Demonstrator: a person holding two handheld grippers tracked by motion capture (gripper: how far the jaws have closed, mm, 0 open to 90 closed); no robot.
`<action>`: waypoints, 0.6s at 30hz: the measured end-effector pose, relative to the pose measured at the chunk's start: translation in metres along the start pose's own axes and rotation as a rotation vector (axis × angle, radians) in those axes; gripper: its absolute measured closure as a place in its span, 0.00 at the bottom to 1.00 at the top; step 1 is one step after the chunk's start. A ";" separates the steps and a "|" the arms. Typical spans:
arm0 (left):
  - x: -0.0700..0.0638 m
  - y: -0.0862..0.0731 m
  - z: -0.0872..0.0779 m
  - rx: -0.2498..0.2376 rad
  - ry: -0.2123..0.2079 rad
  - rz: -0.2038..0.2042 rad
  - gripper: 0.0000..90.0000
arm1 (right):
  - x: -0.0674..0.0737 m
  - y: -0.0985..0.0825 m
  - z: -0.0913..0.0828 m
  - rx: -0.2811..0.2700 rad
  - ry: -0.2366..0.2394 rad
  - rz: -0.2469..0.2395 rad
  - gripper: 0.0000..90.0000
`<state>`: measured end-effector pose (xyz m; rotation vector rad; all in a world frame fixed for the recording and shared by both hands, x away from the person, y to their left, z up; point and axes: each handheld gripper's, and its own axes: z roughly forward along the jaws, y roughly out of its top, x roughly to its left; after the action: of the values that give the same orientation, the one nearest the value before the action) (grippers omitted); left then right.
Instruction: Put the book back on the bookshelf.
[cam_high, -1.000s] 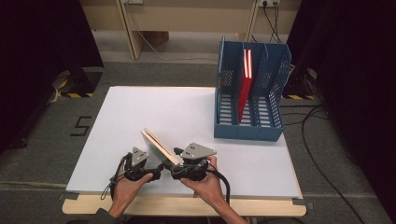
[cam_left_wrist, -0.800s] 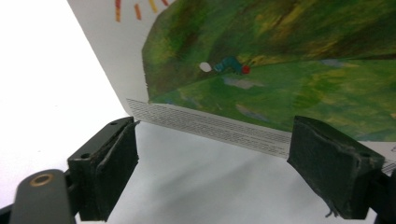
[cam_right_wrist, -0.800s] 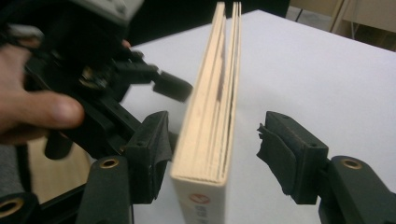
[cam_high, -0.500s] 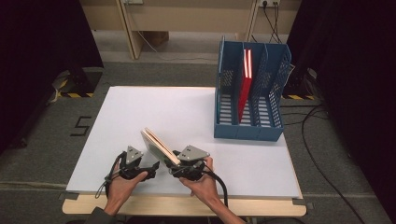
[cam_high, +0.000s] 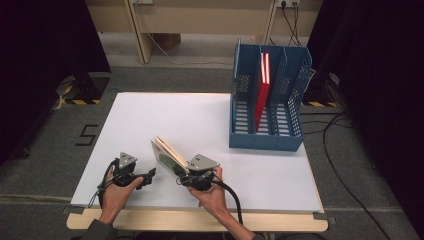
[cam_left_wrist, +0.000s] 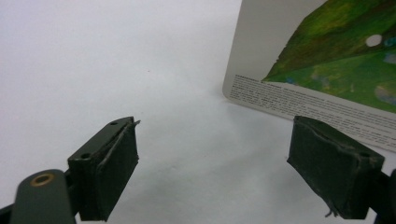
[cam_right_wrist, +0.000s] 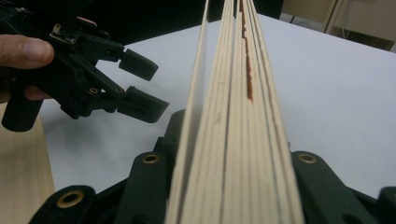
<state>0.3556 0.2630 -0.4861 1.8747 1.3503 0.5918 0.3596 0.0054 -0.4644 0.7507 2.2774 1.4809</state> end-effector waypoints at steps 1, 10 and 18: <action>-0.001 0.000 0.000 0.002 0.000 0.005 0.17 | 0.000 0.000 0.001 -0.001 -0.002 0.007 0.71; -0.005 -0.001 0.002 0.026 -0.011 0.022 0.17 | -0.001 -0.003 0.002 -0.024 -0.005 0.014 0.79; -0.006 -0.002 0.003 0.029 -0.026 0.031 0.17 | -0.010 0.005 -0.009 -0.075 -0.004 -0.023 0.84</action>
<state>0.3546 0.2566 -0.4888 1.9240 1.3214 0.5639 0.3639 -0.0053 -0.4566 0.7025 2.2064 1.5438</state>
